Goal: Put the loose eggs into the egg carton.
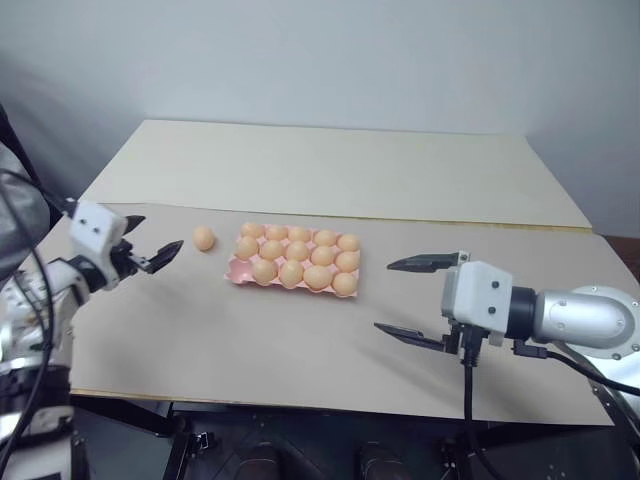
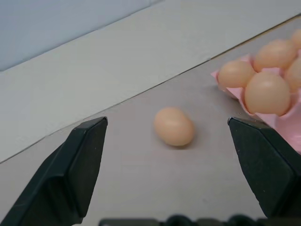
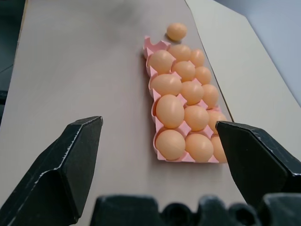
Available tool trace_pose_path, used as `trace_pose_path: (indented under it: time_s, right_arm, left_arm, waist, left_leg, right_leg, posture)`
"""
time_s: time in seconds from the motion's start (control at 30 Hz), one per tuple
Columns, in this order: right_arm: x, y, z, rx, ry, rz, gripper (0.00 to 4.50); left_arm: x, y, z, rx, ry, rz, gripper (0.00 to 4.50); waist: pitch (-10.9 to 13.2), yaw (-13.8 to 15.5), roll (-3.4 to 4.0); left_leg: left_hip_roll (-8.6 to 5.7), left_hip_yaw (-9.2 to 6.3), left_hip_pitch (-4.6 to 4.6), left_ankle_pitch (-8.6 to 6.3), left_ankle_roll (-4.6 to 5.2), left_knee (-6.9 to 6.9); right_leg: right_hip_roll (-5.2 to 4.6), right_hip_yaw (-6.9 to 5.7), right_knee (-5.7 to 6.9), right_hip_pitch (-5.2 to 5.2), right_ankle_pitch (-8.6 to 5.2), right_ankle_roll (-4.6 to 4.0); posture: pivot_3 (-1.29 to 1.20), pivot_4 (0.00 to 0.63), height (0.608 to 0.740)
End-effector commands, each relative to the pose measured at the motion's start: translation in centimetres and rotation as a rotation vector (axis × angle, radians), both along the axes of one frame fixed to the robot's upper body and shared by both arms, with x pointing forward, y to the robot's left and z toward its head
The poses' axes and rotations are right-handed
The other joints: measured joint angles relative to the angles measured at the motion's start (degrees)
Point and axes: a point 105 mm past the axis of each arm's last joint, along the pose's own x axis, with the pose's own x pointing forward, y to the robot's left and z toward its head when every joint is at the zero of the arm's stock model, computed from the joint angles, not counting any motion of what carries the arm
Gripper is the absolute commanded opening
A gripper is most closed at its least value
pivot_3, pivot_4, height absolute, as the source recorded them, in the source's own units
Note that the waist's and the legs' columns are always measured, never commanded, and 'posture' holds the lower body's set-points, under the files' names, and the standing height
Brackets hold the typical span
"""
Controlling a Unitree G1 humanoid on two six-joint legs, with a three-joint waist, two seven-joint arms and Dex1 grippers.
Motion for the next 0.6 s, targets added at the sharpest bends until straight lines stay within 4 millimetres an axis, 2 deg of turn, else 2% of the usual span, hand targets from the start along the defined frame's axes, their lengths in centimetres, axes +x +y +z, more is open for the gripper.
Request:
trace_pose_path:
  time_s: [0.03,0.3,0.5,0.6]
  right_arm:
    - [0.1,-0.1,0.7,-0.002,-0.043,-0.016,4.5]
    - [-0.1,0.0,0.5,0.007,-0.041,-0.053,4.5]
    - [-0.3,-0.3,0.5,0.003,-0.03,-0.072,4.5]
    - [-0.3,-0.3,0.4,-0.003,-0.027,-0.08,4.5]
  left_arm:
    - [2.2,-0.3,0.2,-0.006,-0.003,0.076,4.45]
    - [5.7,-2.3,-0.5,-0.055,-0.008,0.115,4.45]
    - [6.9,-2.9,-0.9,-0.056,0.0,0.145,4.45]
    - [7.3,-3.0,-1.2,-0.113,0.006,0.178,4.45]
  waist:
    - [0.0,-0.08,-0.01]
    - [-0.01,-0.49,-0.02]
    - [-0.01,-0.32,-0.03]
    - [-0.01,-0.29,-0.03]
  left_leg:
    - [0.0,0.0,-0.01,0.0,0.0,0.01]
    - [-0.01,0.0,-0.05,0.0,0.0,0.01]
    - [-0.02,0.0,-0.06,0.0,0.0,0.01]
    - [-0.03,0.0,-0.07,0.0,0.0,0.02]
  right_leg:
    - [0.0,0.0,0.02,0.0,0.0,0.0]
    - [0.01,0.02,0.02,-0.06,0.01,0.0]
    - [0.0,0.02,0.02,-0.06,0.01,0.01]
    - [-0.01,0.02,0.02,-0.06,0.01,0.01]
  posture:
    - [0.0,0.15,0.74]
    - [0.0,0.15,0.74]
    - [0.0,0.15,0.74]
    - [0.0,0.15,0.74]
